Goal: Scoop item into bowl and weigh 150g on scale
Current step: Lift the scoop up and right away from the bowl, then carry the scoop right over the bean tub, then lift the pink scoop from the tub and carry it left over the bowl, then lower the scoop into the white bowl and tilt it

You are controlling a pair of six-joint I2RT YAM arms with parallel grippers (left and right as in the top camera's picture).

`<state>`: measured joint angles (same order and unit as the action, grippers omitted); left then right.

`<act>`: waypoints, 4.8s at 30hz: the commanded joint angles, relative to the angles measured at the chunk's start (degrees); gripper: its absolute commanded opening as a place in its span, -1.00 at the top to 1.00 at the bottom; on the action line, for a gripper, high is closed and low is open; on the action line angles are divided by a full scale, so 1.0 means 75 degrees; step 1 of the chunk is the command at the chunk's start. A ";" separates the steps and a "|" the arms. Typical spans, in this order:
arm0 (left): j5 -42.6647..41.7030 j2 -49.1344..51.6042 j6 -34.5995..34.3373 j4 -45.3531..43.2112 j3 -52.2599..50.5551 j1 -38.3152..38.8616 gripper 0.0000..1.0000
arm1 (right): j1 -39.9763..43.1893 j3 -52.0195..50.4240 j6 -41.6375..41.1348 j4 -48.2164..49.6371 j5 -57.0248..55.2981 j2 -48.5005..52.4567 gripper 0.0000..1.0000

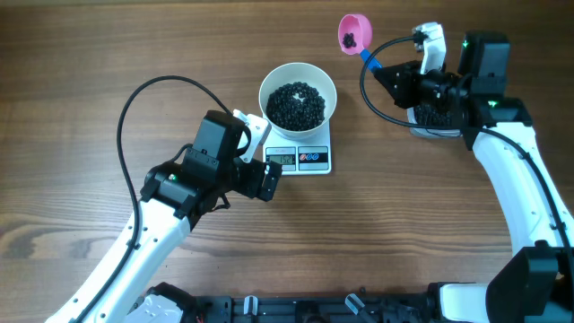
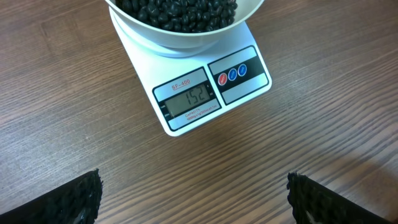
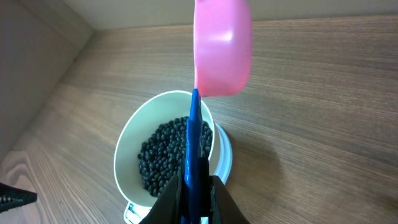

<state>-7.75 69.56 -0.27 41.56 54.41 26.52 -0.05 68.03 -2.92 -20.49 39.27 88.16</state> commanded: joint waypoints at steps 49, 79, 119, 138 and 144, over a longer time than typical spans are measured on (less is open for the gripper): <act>0.0041 0.0029 -0.0020 -0.0020 0.0140 0.0035 -1.00 | 0.3587 -0.0020 0.3593 -0.3864 -0.2460 -0.1982 0.91; 0.0041 0.0029 -0.0023 -0.0020 0.0140 0.0035 -1.00 | 0.1871 -0.0315 0.3963 -0.2704 -0.4086 -0.1195 0.91; 0.0044 0.0029 -0.0020 -0.0020 0.0140 0.0035 -1.00 | -0.2999 -0.0318 0.5013 -0.0353 -0.3794 0.0396 0.91; 0.0044 0.0029 -0.0023 -0.0020 0.0140 0.0035 -1.00 | -0.3098 -0.0318 0.5158 -0.0146 -0.4170 0.1099 0.91; 0.0041 0.0029 -0.0020 -0.0020 0.0140 0.0035 -1.00 | -0.3098 -0.0318 0.5100 -0.0367 -0.3716 0.1192 0.91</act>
<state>-7.75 69.56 -0.27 41.56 54.41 26.52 -23.11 65.49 34.85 -22.31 8.75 96.03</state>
